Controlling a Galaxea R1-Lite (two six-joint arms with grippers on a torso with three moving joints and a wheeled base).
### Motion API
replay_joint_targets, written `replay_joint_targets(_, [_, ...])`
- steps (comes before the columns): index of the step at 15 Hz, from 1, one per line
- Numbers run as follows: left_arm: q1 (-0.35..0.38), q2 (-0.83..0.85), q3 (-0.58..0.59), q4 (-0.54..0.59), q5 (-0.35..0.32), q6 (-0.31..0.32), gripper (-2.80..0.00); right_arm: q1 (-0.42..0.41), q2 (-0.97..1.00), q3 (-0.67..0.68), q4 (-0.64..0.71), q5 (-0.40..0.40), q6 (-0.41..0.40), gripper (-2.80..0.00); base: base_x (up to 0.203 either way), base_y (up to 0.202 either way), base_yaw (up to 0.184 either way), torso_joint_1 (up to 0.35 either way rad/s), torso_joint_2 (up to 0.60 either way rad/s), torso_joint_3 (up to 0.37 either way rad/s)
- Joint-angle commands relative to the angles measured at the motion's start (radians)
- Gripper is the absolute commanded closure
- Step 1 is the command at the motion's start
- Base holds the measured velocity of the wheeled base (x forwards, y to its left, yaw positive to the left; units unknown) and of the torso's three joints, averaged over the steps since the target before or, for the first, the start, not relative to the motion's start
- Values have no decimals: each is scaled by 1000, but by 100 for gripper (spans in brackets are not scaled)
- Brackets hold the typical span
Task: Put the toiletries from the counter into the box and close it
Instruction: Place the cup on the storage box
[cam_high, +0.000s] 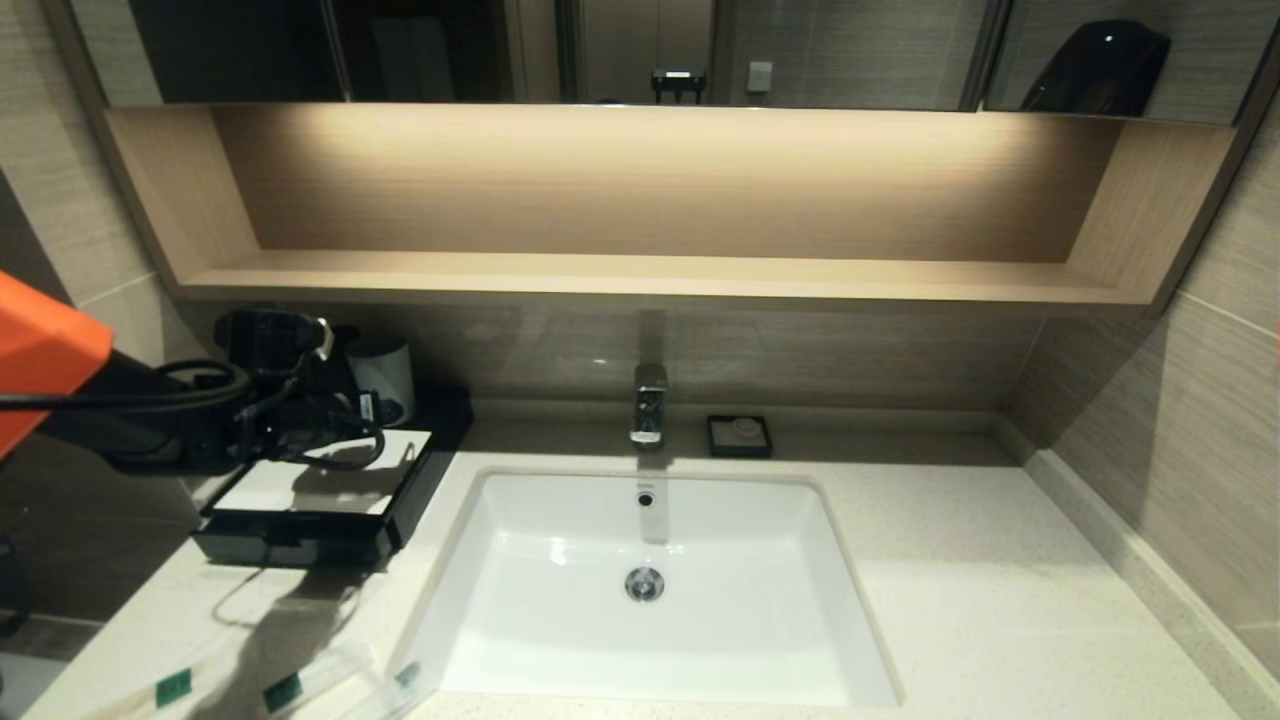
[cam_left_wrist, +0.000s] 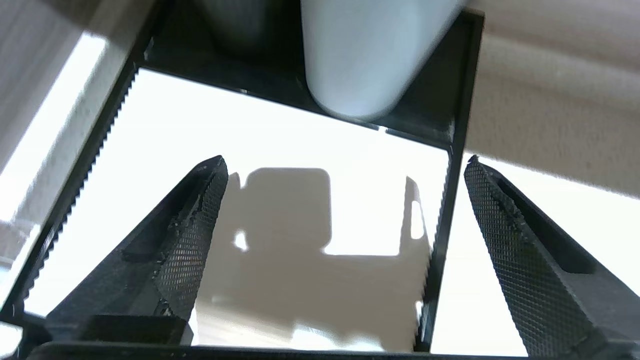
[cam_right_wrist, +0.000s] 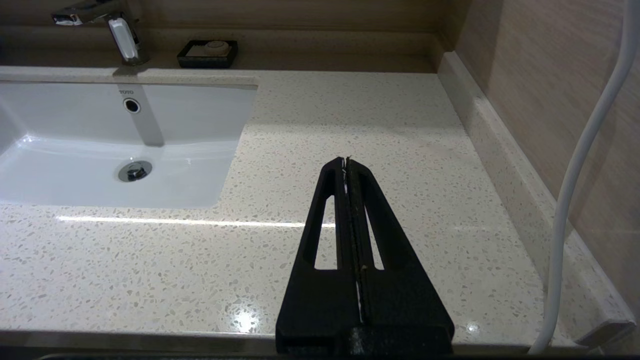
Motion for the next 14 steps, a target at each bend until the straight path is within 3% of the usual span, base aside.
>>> replay_joint_targets(1, [-19,-23,52,-37,11,1,0,0,0,0,0,0,0,0,0,0,0,0,0,0])
replay_joint_targets(14, [-56,125,-12,-111,45,17,0,0,0,0,0,0,0,0,0,0,0,0,0,0])
